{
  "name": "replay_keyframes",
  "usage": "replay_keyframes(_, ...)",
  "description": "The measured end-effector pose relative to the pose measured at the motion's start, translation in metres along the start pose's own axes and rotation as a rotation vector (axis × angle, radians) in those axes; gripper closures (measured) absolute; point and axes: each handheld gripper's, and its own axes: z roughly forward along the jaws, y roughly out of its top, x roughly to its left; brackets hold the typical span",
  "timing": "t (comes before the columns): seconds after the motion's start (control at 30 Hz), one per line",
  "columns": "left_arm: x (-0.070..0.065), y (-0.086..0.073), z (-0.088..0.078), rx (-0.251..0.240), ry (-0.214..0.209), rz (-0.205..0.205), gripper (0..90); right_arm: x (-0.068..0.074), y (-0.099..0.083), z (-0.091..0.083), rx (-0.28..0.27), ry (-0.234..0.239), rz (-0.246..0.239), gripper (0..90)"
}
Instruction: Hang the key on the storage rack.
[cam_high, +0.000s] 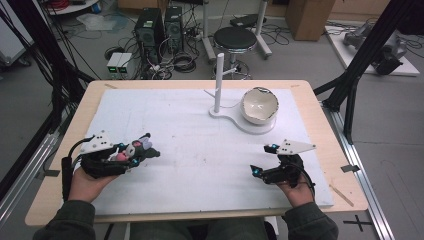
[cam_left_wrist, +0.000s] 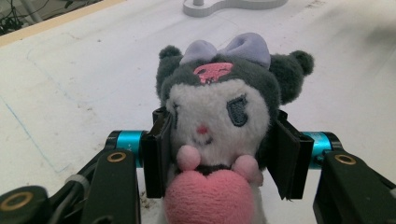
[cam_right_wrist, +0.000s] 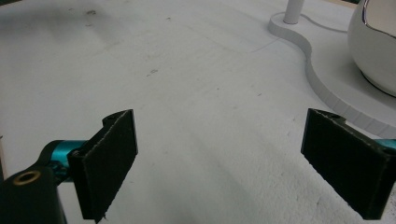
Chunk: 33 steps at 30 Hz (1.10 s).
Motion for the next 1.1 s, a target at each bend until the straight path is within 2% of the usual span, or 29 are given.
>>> replay_keyframes(0.07,-0.001,0.001,0.002,-0.008,-0.002,-0.009,47.8,0.0,0.0,0.0,0.0,0.001,0.0,9.8)
replay_keyframes(0.6,-0.005,0.012,0.011,-0.013,-0.018,-0.007,47.8,-0.001,0.0,0.001,-0.004,0.008,-0.003,9.8)
replay_keyframes(1.1,-0.01,0.033,0.027,-0.044,-0.048,-0.008,47.8,-0.003,-0.002,0.001,-0.014,0.015,0.005,9.8)
